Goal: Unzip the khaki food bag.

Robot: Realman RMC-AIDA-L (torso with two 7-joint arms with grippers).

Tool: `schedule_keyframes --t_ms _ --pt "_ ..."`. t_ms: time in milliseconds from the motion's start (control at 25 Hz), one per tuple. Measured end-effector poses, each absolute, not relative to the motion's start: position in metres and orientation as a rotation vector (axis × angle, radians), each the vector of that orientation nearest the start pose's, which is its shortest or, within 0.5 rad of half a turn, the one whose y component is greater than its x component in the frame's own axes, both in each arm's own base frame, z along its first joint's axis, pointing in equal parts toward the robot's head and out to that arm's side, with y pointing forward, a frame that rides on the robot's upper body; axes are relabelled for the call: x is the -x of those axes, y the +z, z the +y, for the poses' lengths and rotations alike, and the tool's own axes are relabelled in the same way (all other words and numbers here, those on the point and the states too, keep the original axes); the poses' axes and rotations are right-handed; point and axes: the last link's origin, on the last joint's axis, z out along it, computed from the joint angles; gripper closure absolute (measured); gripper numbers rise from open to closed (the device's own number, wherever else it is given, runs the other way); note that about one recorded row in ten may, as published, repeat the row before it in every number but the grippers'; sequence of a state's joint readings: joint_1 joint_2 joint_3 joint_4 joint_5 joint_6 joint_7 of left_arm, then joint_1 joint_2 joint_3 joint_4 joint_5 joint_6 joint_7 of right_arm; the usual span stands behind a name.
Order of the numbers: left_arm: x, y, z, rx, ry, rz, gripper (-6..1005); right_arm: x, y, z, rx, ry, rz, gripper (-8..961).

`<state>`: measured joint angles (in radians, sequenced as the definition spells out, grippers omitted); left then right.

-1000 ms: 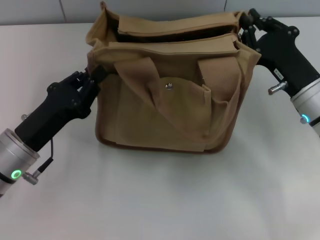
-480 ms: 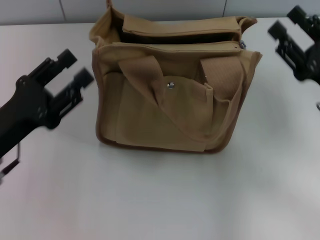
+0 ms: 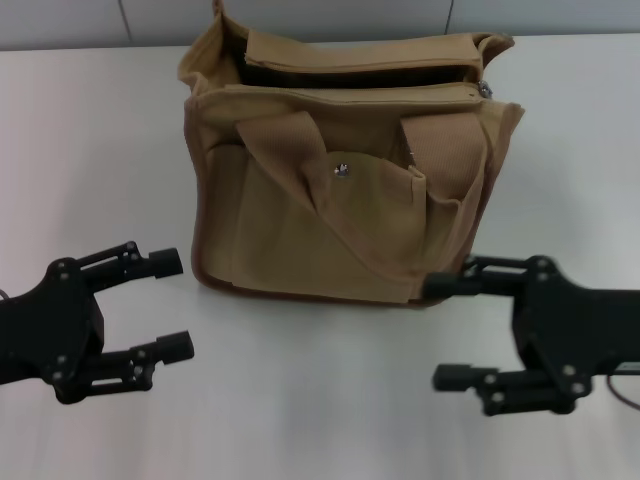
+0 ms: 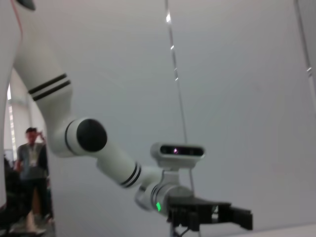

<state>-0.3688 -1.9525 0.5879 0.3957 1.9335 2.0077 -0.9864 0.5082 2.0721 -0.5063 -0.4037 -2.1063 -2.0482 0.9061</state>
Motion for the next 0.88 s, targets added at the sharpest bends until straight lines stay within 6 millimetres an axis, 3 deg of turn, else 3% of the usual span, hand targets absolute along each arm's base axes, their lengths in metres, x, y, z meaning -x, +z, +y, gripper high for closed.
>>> schedule_keyframes --t_ms 440,880 --pt "0.297 0.039 0.233 2.796 -1.14 -0.408 184 -0.234 -0.041 0.261 2.949 1.215 0.275 220" --pt "0.291 0.032 0.234 2.8 -1.17 -0.41 184 -0.229 -0.044 0.264 2.916 1.266 0.322 213"
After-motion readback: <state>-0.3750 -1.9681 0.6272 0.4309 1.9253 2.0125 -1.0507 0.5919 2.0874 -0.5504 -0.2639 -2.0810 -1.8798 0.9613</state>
